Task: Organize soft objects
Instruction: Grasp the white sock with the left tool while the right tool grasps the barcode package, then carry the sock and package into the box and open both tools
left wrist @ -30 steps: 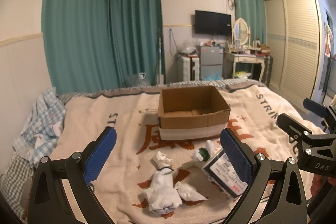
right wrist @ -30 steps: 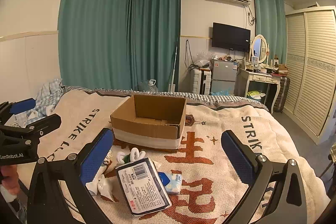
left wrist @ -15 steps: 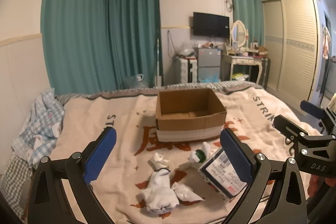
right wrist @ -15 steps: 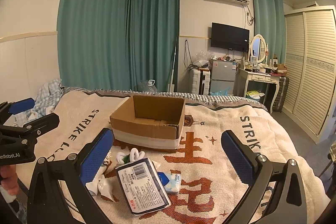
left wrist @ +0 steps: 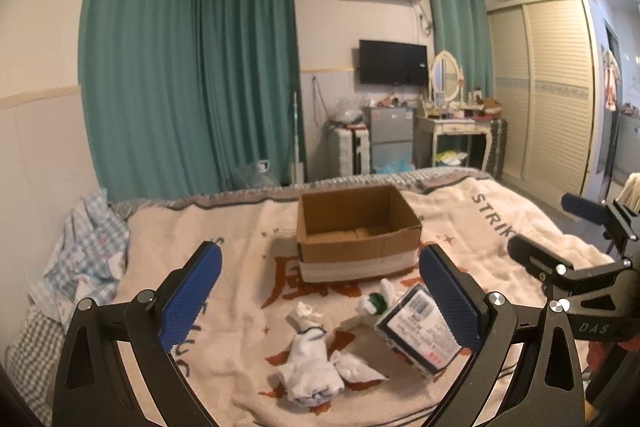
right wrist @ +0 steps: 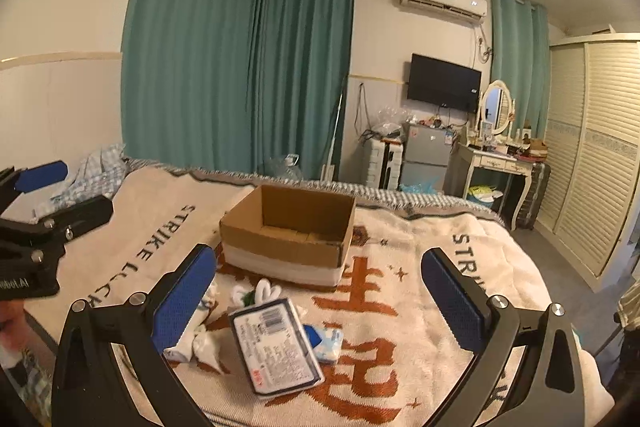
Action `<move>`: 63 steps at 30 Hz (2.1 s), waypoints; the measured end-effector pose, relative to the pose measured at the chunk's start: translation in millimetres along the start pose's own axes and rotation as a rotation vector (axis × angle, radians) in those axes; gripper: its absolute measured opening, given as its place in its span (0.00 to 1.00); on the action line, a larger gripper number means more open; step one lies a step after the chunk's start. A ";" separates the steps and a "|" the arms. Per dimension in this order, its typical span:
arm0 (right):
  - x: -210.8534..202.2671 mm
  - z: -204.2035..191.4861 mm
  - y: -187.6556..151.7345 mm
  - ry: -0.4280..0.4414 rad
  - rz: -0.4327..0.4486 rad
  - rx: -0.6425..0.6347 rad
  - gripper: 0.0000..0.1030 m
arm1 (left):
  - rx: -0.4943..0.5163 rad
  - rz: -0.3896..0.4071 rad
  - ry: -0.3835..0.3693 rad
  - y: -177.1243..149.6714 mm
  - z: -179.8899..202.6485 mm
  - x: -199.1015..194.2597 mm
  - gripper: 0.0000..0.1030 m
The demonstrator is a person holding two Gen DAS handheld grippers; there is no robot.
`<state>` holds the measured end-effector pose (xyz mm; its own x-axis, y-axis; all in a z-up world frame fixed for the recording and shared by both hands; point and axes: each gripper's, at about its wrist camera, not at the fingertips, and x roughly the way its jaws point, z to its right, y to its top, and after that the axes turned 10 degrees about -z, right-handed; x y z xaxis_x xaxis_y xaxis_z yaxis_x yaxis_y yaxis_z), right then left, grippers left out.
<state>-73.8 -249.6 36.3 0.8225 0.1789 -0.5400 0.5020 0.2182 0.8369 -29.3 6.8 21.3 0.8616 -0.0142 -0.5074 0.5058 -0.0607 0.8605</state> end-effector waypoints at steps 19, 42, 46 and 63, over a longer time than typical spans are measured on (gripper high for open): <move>157.0 -34.5 -86.0 0.091 -0.466 -0.055 0.93 | -0.074 -0.548 -0.046 -109.5 -15.4 151.9 0.90; 136.7 -29.3 -77.2 0.103 -0.458 -0.032 0.63 | -0.012 -0.564 -0.110 -102.6 -10.3 136.8 0.51; 110.6 -23.1 -60.6 0.099 -0.395 -0.014 0.62 | 0.003 -0.479 -0.097 -79.8 -12.8 107.7 0.51; 114.1 27.5 108.5 0.151 -0.154 0.124 0.62 | 0.029 -0.193 -0.163 73.7 -5.6 133.8 0.51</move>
<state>81.9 -231.9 68.0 0.6891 0.2960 -0.6615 0.6550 0.1360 0.7433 123.5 5.9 17.1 0.7299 -0.1602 -0.6645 0.6564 -0.1067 0.7468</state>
